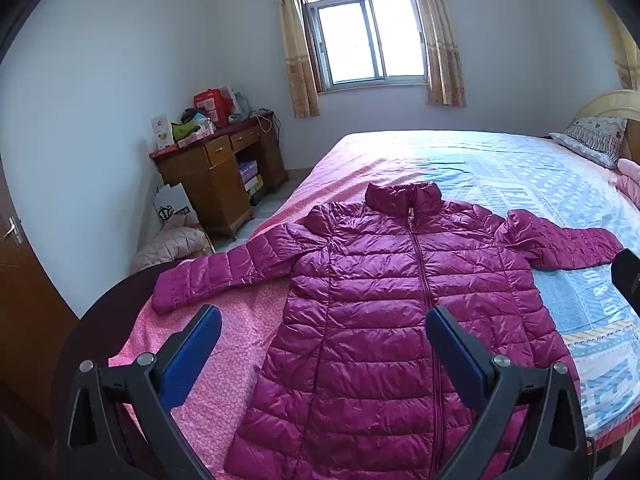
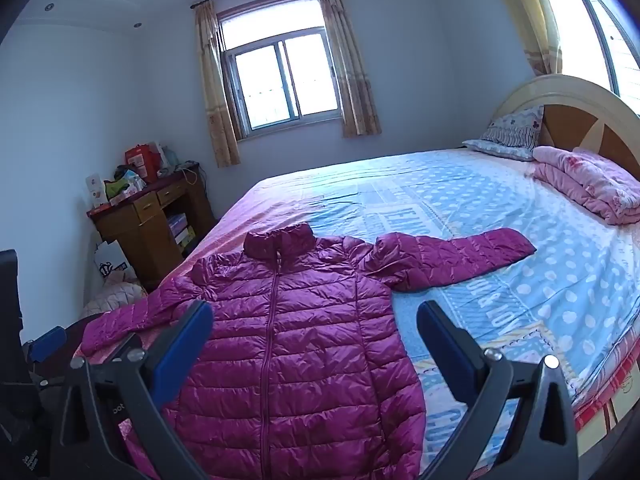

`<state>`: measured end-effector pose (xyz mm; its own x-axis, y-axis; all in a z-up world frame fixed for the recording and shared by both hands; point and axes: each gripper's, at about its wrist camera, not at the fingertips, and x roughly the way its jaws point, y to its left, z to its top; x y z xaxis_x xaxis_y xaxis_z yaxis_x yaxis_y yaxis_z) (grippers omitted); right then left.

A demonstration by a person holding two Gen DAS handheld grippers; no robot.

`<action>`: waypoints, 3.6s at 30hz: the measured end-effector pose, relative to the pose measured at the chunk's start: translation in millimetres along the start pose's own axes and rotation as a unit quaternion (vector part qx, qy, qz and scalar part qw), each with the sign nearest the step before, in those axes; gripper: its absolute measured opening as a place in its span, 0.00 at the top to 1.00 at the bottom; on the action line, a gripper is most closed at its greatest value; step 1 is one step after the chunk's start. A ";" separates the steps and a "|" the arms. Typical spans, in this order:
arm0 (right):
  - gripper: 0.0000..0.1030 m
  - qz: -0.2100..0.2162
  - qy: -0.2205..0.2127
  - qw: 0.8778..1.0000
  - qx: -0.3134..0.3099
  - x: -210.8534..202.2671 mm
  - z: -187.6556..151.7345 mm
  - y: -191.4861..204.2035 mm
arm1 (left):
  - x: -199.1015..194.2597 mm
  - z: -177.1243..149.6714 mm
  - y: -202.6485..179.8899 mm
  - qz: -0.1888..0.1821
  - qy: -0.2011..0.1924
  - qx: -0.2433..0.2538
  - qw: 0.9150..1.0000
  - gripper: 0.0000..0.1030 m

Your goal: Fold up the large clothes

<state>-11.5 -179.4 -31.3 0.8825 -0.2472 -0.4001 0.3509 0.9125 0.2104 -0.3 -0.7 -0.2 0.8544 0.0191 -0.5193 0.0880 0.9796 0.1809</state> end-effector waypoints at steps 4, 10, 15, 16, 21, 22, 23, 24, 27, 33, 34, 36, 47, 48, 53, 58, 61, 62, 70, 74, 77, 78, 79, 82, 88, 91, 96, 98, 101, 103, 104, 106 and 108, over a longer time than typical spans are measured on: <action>0.00 -0.003 -0.001 1.000 -0.006 -0.4 -0.2 -1.3 | 2.0 3.2 5.4 -0.011 0.000 -0.013 1.000 0.01; 0.00 -0.004 0.002 1.000 -0.003 -0.6 -0.9 -4.7 | -2.4 3.8 7.2 -0.019 -0.013 -0.021 1.000 0.01; 0.00 -0.004 0.003 1.000 -0.004 1.5 -1.8 3.2 | -4.6 3.6 6.7 -0.020 -0.018 -0.025 0.999 0.01; 0.00 -0.003 0.004 1.000 0.002 2.2 -1.6 -1.7 | -4.4 3.7 6.5 -0.020 -0.017 -0.026 0.999 0.01; 0.00 -0.004 0.003 1.000 0.002 2.3 -1.7 0.7 | -2.9 2.9 7.8 -0.024 -0.011 -0.031 0.999 0.01; 0.00 -0.004 0.002 1.000 0.002 1.0 -0.6 -1.1 | -2.7 2.7 7.5 -0.024 -0.010 -0.031 0.999 0.01; 0.00 -0.003 0.002 1.000 0.002 1.0 -1.0 -1.0 | -2.5 2.1 8.3 -0.024 -0.011 -0.031 0.999 0.01; 0.00 -0.003 0.003 1.000 0.003 1.3 -1.0 -0.6 | -2.3 1.1 9.4 -0.024 -0.011 -0.031 0.999 0.01; 0.00 -0.002 0.003 1.000 0.003 1.9 -1.4 -1.0 | -1.9 0.4 10.1 -0.024 -0.011 -0.032 0.999 0.01; 0.00 -0.001 0.004 1.000 0.003 4.3 -5.4 -1.5 | -2.0 0.0 9.8 -0.024 -0.011 -0.032 0.999 0.01; 0.00 -0.001 0.004 1.000 0.003 4.4 -5.4 -1.4 | -2.0 -0.1 9.7 -0.024 -0.011 -0.032 0.999 0.01; 0.00 -0.001 0.005 1.000 0.003 4.6 -5.2 -1.5 | -1.9 -0.3 10.0 -0.024 -0.012 -0.032 0.999 0.01; 0.00 -0.001 0.006 1.000 0.003 4.9 -7.2 -1.5 | -1.8 -0.5 10.2 -0.025 -0.012 -0.032 0.999 0.01; 0.00 0.000 0.006 1.000 0.003 5.0 -7.1 -1.5 | -1.8 -0.6 10.2 -0.024 -0.011 -0.032 0.999 0.01; 0.00 -0.001 0.007 1.000 0.004 5.4 -7.0 -1.4 | -1.8 -0.7 10.0 -0.025 -0.012 -0.031 0.999 0.01; 0.00 0.000 0.008 1.000 0.004 5.7 -10.0 -0.1 | -2.5 -1.9 9.5 -0.025 -0.012 -0.032 0.999 0.01; 0.00 0.000 0.008 1.000 0.004 5.9 -8.4 -0.9 | -2.8 -2.3 9.1 -0.025 -0.011 -0.032 0.999 0.01; 0.00 0.000 0.008 1.000 0.004 6.0 -8.5 -0.9 | -2.4 -1.8 9.4 -0.025 -0.011 -0.031 0.999 0.01; 0.00 0.000 0.009 1.000 0.005 6.9 -11.5 0.3 | -2.6 -2.2 9.5 -0.025 -0.011 -0.031 0.999 0.01; 0.00 0.000 0.009 1.000 0.005 6.9 -10.1 -0.1 | -2.6 -4.0 9.3 -0.025 -0.010 -0.032 0.999 0.01; 0.00 -0.001 0.009 1.000 0.005 7.0 -10.0 0.0 | -2.7 -4.1 9.2 -0.025 -0.011 -0.032 0.999 0.01; 0.00 -0.001 0.009 1.000 0.005 6.9 -9.7 -0.2 | -2.1 -3.3 9.4 -0.025 -0.011 -0.032 0.999 0.01; 0.00 -0.001 0.009 1.000 0.005 7.0 -9.8 -0.2 | -2.1 -3.1 9.5 -0.025 -0.011 -0.031 0.999 0.01; 0.00 0.000 0.010 1.000 0.005 7.1 -9.7 -0.3 | -2.2 -3.4 9.6 -0.026 -0.010 -0.032 0.999 0.01; 0.00 0.000 0.010 1.000 0.005 7.8 -11.9 0.2 | -2.3 -6.0 9.3 -0.026 -0.010 -0.032 0.999 0.01; 0.00 0.000 0.012 1.000 0.006 8.5 -13.6 0.7 | -2.1 -5.9 9.3 -0.026 -0.009 -0.032 0.999 0.01; 0.00 0.000 0.012 1.000 0.006 9.8 -18.3 1.2 | 3.3 -12.6 7.2 -0.029 -0.004 -0.030 0.999 0.01; 0.00 0.001 0.017 1.000 0.008 15.6 -24.7 -1.2 | 10.3 -15.0 6.7 -0.036 0.001 -0.032 0.999 0.01; 0.00 0.000 0.025 1.000 0.015 27.9 -32.3 -12.2 | 27.2 -19.7 6.0 -0.053 0.013 -0.035 0.998 0.01; 0.00 -0.001 0.032 0.999 0.024 37.8 -32.2 -23.5 | 42.6 -21.9 6.6 -0.062 0.023 -0.040 0.997 0.01; 0.00 -0.003 0.041 0.998 0.037 46.4 -31.0 -34.5 | 50.7 -22.9 6.9 -0.065 0.029 -0.041 0.997 0.01; 0.00 -0.006 0.051 0.997 0.062 62.9 -26.2 -55.8 | 71.1 -22.5 6.7 -0.068 0.042 -0.039 0.996 0.01; 0.05 -0.013 0.059 0.995 0.082 78.3 -14.6 -77.1 | 93.5 -17.3 7.1 -0.067 0.055 -0.035 0.996 0.01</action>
<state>26.0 -264.4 -91.8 0.8330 -0.2202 -0.5076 0.4275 0.8385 0.3379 71.3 11.5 -61.8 0.7760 -0.0942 -0.6237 0.1578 0.9863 0.0474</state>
